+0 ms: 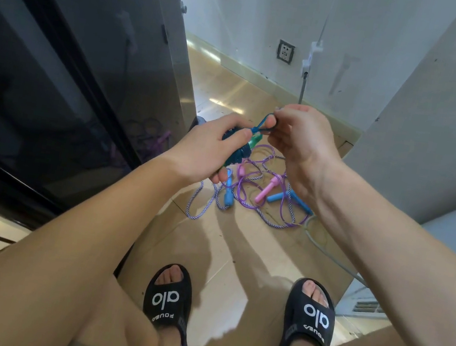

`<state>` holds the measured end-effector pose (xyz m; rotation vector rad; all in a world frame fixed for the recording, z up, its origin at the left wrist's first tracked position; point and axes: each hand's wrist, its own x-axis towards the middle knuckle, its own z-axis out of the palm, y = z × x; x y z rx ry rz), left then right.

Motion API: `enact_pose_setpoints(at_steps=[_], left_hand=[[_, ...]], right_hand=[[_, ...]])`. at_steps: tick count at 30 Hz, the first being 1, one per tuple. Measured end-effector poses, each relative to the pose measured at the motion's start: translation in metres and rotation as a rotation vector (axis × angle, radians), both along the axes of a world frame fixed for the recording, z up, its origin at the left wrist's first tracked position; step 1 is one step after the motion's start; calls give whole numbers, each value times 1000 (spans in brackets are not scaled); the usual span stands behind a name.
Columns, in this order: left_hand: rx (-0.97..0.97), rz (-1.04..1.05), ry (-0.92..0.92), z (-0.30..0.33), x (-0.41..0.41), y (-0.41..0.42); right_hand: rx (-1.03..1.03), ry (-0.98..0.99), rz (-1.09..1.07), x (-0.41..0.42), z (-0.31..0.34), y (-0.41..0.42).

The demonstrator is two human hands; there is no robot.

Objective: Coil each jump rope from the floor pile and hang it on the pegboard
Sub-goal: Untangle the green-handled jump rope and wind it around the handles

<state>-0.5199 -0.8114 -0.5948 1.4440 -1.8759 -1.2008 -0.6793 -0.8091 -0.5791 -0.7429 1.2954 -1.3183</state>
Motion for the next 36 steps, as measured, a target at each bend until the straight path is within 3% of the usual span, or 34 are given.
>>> enact_pose_setpoints(at_steps=[8,15,27,32,36], left_hand=[[104,5,18,-8,1,-5],[126,-11,85,-13,-1,-3],[101,16,105,-33,-25,-40],[146,58,164,-30,-41,-91],[109,101,212,3,-54,-149]], right_hand=[[-45,118,64,9,2,0],[-21,20,94,8,3,-7],[81,84,283,-18,-2,-43],[11,406,212,-35,-8,-95],[-118,638,112,-46,25,-149]])
